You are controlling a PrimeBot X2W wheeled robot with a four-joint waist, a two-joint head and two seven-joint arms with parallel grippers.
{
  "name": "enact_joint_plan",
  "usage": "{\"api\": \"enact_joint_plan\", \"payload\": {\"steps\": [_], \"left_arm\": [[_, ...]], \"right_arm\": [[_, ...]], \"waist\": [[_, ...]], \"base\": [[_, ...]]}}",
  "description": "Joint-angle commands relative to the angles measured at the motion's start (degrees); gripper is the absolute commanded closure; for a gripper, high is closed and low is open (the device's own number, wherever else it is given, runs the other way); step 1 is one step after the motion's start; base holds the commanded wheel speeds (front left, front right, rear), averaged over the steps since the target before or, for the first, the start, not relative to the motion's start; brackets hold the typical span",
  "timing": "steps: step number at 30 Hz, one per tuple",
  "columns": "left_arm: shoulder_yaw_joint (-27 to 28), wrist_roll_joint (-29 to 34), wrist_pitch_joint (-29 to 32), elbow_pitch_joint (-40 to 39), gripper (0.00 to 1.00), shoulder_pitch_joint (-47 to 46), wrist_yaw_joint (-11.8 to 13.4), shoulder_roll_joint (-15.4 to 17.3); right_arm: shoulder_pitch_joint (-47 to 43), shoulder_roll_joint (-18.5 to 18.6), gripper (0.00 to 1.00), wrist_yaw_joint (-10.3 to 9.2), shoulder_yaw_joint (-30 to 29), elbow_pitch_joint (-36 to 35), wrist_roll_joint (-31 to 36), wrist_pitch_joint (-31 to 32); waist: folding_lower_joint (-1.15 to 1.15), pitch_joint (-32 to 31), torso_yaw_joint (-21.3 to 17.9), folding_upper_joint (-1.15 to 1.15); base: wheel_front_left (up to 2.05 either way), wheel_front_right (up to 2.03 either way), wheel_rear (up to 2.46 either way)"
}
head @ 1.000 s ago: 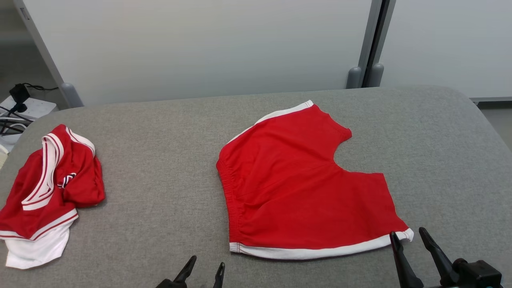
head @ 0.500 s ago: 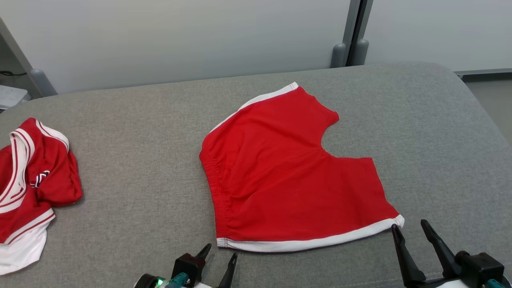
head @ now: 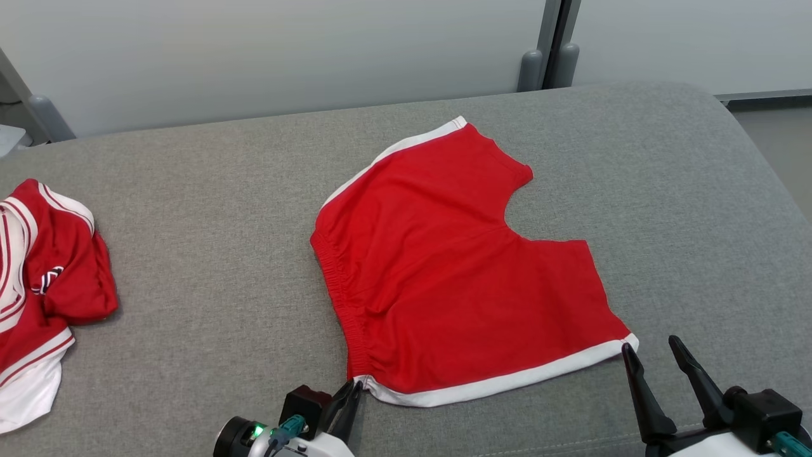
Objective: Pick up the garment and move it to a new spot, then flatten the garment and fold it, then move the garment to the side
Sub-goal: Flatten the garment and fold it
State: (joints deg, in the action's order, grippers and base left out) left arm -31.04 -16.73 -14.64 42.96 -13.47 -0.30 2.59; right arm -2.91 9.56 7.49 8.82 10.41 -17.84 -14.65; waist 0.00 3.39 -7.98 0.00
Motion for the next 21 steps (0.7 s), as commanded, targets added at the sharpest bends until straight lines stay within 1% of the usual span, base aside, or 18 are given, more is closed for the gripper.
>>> {"api": "enact_joint_plan", "payload": {"steps": [1,7,10,11,14,21], "left_arm": [[1.4,-0.1,-0.4,-0.9,1.0,-2.6,0.0,0.3],[1.4,-0.2,-0.4,-1.1,1.0,-2.4,0.0,0.3],[2.1,0.2,-0.4,-2.0,1.0,-2.1,0.0,0.5],[2.6,0.6,-0.4,-2.9,1.0,-1.6,0.1,0.9],[2.7,1.3,-0.4,-3.8,1.0,-1.1,0.0,1.4],[3.5,2.0,-0.4,-4.4,1.0,-0.7,0.1,1.8]], "right_arm": [[1.6,1.4,0.0,0.0,1.0,-1.1,-0.5,-0.3],[1.5,1.4,0.0,0.0,0.7,0.8,-1.3,-0.3],[2.4,0.9,0.0,0.0,-0.4,4.9,-3.1,-0.3],[3.7,1.2,0.0,0.0,0.1,8.4,-3.7,-0.3],[5.9,1.7,0.0,0.0,0.8,13.4,-4.5,-0.3],[9.5,1.4,0.0,0.0,1.4,21.0,-8.1,-0.3]], "waist": [[0.0,-0.1,0.2,0.0],[0.0,-0.2,0.7,0.0],[0.0,0.0,0.9,0.0],[0.0,0.2,1.1,0.0],[0.0,0.5,2.1,0.0],[0.0,0.4,3.7,0.0]], "base": [[0.0,0.0,0.0],[0.0,0.0,0.0],[0.0,0.0,0.0],[0.0,0.0,0.0],[0.0,0.0,0.0],[0.0,0.0,0.0]]}}
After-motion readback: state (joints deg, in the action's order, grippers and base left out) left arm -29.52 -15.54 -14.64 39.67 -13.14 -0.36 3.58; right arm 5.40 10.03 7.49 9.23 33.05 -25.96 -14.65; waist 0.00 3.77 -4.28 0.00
